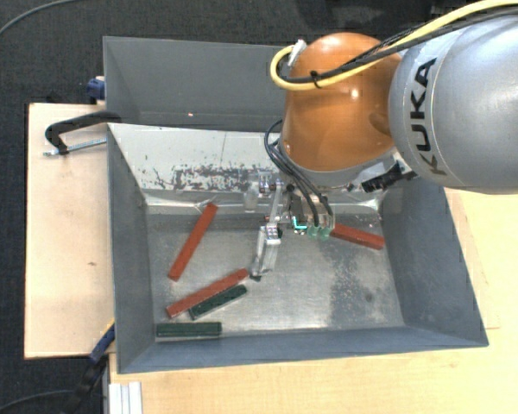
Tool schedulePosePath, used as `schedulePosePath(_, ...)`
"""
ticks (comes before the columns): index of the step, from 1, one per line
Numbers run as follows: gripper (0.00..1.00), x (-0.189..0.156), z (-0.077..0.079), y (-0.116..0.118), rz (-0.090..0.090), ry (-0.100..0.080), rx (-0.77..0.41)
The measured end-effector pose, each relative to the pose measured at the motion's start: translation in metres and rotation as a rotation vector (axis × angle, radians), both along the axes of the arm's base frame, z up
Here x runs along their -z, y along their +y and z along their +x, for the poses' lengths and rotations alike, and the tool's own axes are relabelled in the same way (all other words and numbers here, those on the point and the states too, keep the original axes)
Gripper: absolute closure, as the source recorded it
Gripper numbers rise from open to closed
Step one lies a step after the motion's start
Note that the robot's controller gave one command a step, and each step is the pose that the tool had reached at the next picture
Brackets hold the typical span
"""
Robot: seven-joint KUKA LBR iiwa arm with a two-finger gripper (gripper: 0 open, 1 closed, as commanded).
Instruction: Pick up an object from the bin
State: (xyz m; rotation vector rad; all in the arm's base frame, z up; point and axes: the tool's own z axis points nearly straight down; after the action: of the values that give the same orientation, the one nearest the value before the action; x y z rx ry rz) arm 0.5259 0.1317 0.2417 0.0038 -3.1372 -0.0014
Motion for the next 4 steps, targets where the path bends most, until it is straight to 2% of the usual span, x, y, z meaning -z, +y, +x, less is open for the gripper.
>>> schedulePosePath(1,0.0,0.129,0.021,-0.002,-0.002,0.002,0.2)
schedulePosePath(2,0.0,0.172,0.009,0.028,0.0,-0.002,-0.095)
schedulePosePath(3,0.0,0.085,0.032,0.014,0.002,-0.019,-0.207)
schedulePosePath(4,0.0,0.173,-0.014,-0.015,0.001,0.0,-0.467)
